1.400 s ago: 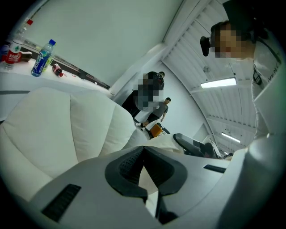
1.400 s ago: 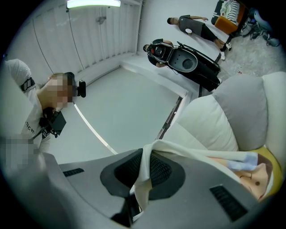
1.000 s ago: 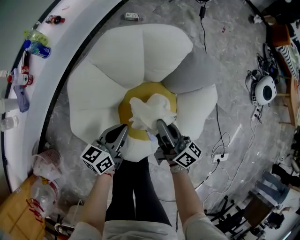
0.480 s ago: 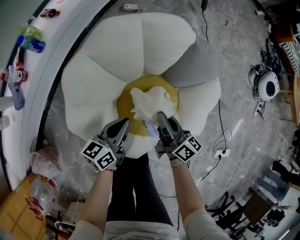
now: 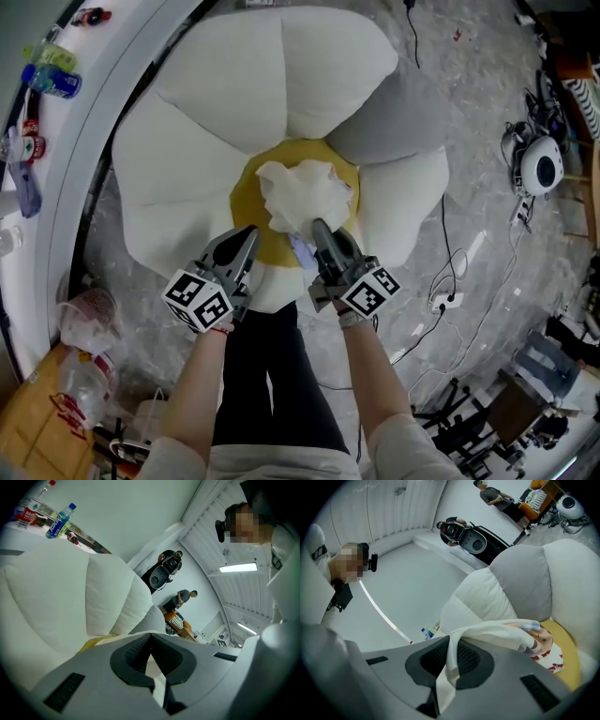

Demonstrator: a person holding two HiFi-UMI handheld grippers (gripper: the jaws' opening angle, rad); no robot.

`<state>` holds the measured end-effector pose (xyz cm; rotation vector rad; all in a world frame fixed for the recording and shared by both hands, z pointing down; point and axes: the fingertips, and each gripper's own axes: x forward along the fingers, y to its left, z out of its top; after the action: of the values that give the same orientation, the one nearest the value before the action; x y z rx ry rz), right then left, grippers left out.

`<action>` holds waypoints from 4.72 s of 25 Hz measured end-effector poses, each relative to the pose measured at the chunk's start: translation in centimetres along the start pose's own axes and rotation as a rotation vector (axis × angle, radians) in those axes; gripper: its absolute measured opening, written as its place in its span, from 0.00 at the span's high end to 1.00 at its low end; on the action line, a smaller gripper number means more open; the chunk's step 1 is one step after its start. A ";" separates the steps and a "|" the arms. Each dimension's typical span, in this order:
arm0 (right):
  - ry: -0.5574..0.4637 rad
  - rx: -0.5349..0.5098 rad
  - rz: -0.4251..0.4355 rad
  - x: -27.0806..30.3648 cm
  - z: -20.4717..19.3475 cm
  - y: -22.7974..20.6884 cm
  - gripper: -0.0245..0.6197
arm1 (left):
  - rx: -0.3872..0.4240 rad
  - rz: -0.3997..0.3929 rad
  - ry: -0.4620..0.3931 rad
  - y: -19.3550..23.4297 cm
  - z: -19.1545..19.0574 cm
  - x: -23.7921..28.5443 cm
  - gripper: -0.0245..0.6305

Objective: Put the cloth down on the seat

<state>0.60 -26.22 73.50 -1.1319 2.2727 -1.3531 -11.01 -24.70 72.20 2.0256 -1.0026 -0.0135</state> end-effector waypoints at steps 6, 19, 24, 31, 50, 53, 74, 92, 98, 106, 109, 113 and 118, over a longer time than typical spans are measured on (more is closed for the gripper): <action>0.032 -0.008 -0.022 0.4 -2.0 -1.9 0.90 | -0.009 0.003 0.005 1.6 -1.2 0.6 0.94; 0.060 0.024 -0.040 0.5 -5.1 -5.7 0.90 | -0.025 0.028 0.009 4.2 -4.0 2.4 0.94; 0.060 0.022 -0.049 0.5 -5.8 -7.3 0.90 | -0.032 0.040 0.006 5.2 -5.2 3.0 0.94; 0.074 0.007 -0.063 0.4 -6.7 -9.2 0.90 | -0.041 0.059 -0.004 6.8 -6.5 3.9 0.94; 0.104 -0.022 -0.099 -0.2 -9.5 -14.4 0.90 | -0.044 0.055 -0.002 10.2 -10.5 6.7 0.94; 0.103 -0.027 -0.097 -0.2 -9.8 -14.9 0.90 | -0.045 0.055 0.001 10.5 -11.0 7.0 0.94; 0.057 -0.025 -0.078 -1.4 -9.0 -13.9 0.88 | -0.060 0.064 0.018 9.6 -12.4 6.6 0.94; 0.088 0.013 -0.161 -3.8 -7.8 -12.6 0.73 | -0.064 0.068 0.044 6.5 -10.1 5.5 0.94; 0.093 0.016 -0.207 -5.1 -7.4 -12.0 0.72 | -0.060 0.068 0.062 5.6 -9.1 4.5 0.94; 0.071 0.020 -0.216 -5.7 -6.0 -9.5 0.72 | -0.046 0.065 0.068 3.7 -7.3 3.1 0.94; 0.083 0.001 -0.204 -5.8 -5.7 -8.1 0.74 | -0.044 0.058 0.070 2.6 -6.7 2.7 0.94; 0.080 -0.021 -0.199 -6.3 -4.6 -6.0 0.83 | -0.038 0.044 0.078 0.9 -5.7 2.0 0.94; 0.082 -0.032 -0.190 -6.8 -3.1 -3.2 0.91 | -0.022 0.027 0.092 -1.2 -4.2 1.0 0.94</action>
<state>4.93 -20.14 76.72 -1.3565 2.2998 -1.4619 -8.10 -22.05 74.40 1.9739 -0.9680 0.0823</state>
